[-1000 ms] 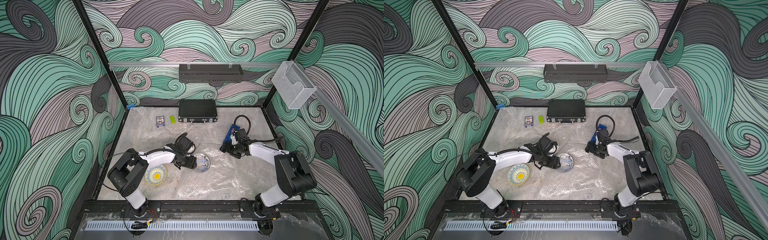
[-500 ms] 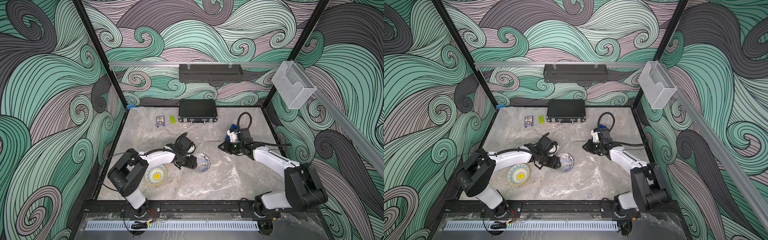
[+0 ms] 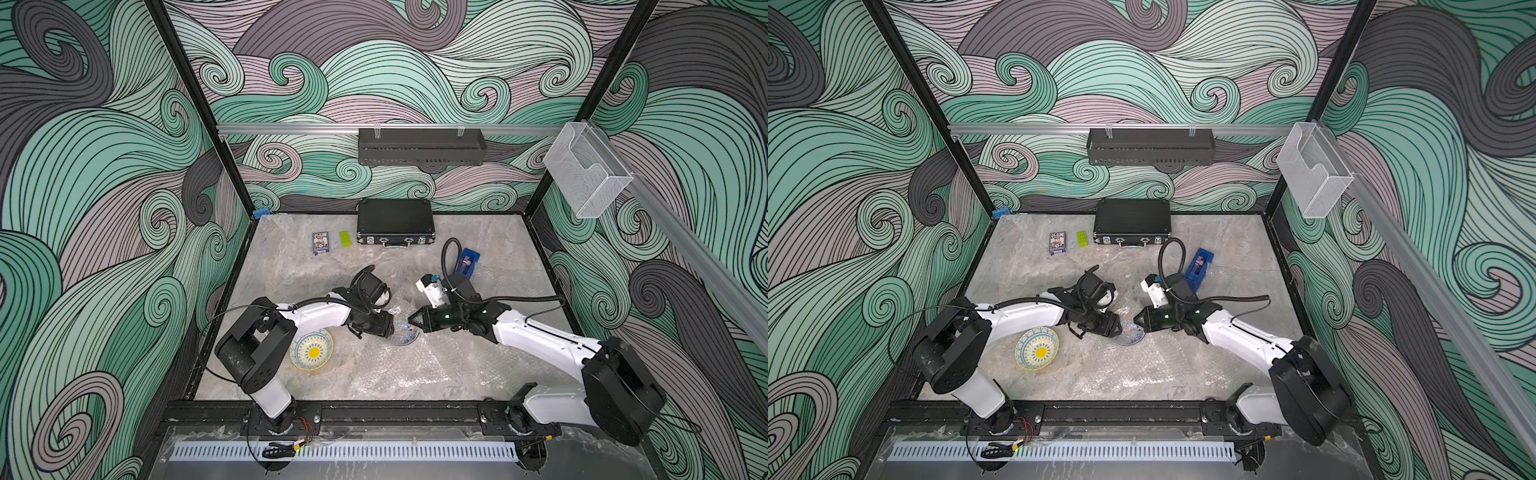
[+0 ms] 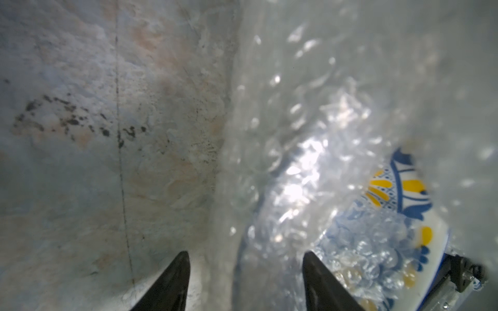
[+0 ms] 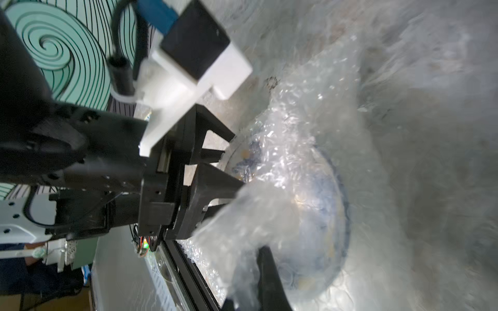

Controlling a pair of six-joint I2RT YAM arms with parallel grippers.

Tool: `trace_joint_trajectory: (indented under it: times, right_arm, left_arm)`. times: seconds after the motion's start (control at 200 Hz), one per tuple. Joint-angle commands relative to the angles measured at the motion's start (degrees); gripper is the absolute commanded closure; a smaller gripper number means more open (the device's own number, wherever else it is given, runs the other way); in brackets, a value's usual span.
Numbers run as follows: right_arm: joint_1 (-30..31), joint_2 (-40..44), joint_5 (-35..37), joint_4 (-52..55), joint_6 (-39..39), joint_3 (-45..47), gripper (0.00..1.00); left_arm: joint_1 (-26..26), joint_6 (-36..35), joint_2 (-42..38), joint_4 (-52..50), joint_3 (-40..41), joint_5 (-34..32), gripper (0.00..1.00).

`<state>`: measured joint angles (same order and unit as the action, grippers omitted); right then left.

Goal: Wrap bowls in bubble wrap
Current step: Wrap the bowl in bubble wrap.

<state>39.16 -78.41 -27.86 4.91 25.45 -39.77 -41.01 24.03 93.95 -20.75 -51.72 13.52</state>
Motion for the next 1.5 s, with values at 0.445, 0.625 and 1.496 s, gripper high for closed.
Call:
trace_joint_trajectory:
  times: [0.445, 0.625, 1.496]
  right_arm:
    - [5.0, -13.2, 5.4, 2.7, -5.5, -5.2, 1.0]
    - [5.1, -13.8, 5.5, 2.5, -5.5, -5.1, 1.0]
    - [5.6, -1.0, 8.4, 7.5, -4.8, -4.3, 0.4]
  left_arm:
    - [-0.2, 5.0, -7.0, -2.1, 0.6, -3.3, 0.33]
    - [0.3, 7.2, -12.0, -1.7, 0.5, -3.1, 0.25]
    - [2.0, 6.1, 2.8, -3.6, -2.8, -2.8, 0.34]
